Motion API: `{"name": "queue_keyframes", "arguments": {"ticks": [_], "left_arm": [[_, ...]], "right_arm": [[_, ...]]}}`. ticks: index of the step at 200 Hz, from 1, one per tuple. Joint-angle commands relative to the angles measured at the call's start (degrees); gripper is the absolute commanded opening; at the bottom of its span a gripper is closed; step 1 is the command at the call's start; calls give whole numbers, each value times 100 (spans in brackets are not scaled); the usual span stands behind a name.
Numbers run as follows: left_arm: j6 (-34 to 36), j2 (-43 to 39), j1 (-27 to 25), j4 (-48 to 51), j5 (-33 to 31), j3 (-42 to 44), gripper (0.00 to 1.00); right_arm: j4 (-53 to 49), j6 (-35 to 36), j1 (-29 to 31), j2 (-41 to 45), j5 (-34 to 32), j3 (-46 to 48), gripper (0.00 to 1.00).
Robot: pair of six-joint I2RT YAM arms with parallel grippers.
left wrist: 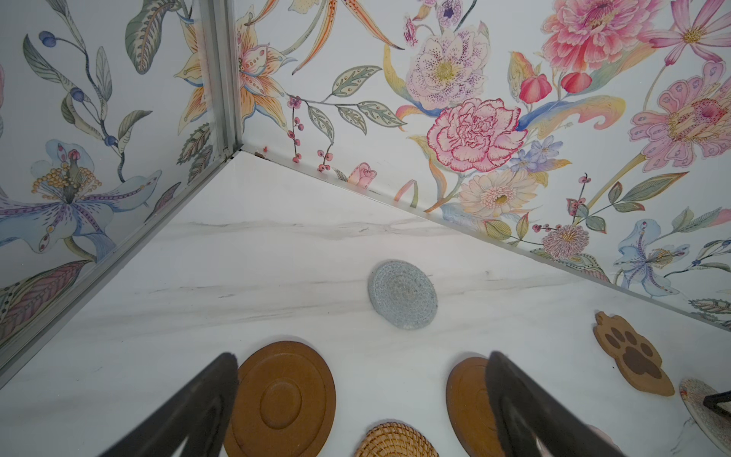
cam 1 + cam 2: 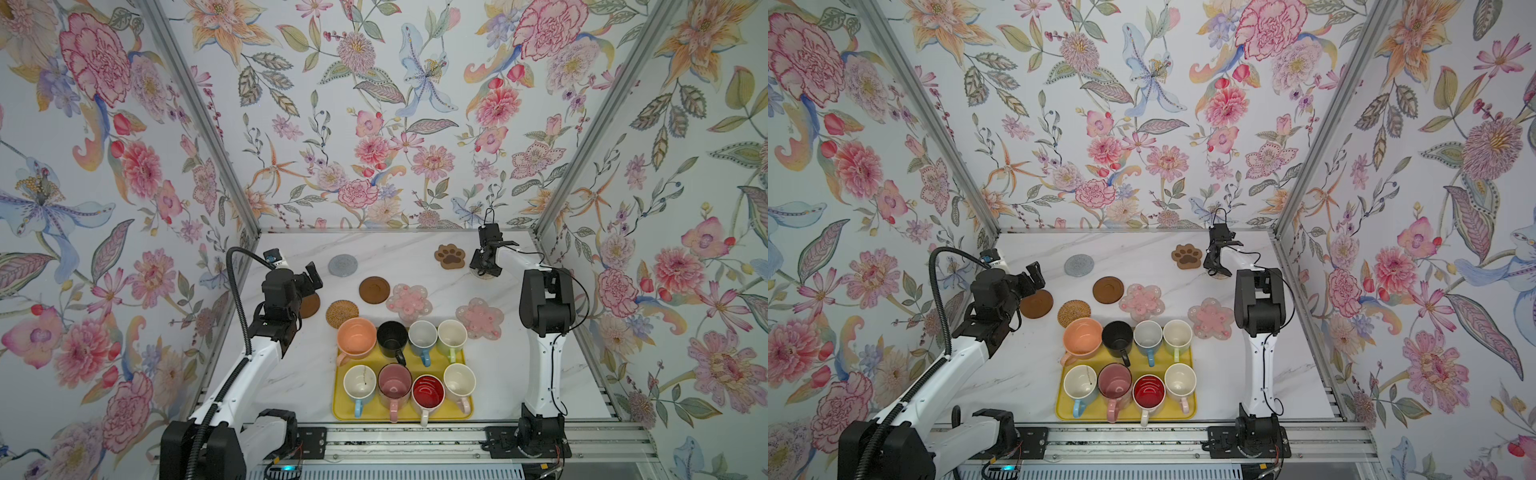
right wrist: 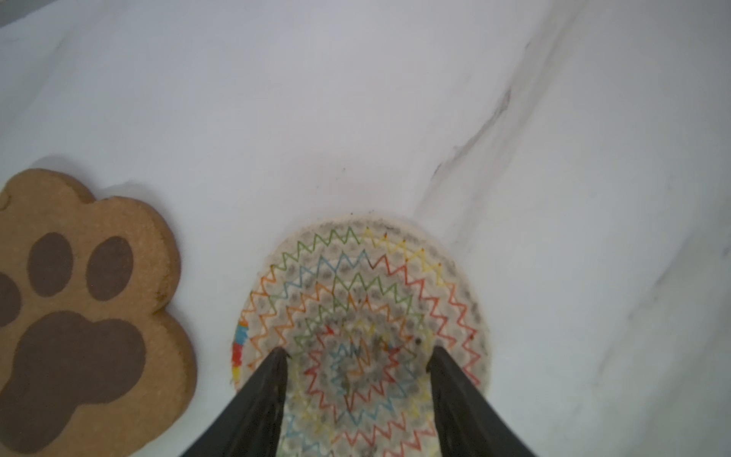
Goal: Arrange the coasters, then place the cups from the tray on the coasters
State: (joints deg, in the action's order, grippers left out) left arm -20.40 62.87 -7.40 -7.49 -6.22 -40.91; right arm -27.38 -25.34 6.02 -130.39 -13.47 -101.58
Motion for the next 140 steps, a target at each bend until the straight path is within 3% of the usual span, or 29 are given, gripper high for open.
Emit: {"name": "queue_keyframes", "arguments": {"ticks": [1, 59, 140], "left_arm": [[79, -58, 46, -21, -15, -32, 99], [92, -73, 46, 0, -2, -21, 99], [70, -135, 46, 5, -11, 21, 99]], "right_arm": [[-110, -8, 30, 476, 95, 354, 59], [94, -111, -21, 533, 293, 858, 58], [-33, -41, -172, 105, 477, 456, 57]]}}
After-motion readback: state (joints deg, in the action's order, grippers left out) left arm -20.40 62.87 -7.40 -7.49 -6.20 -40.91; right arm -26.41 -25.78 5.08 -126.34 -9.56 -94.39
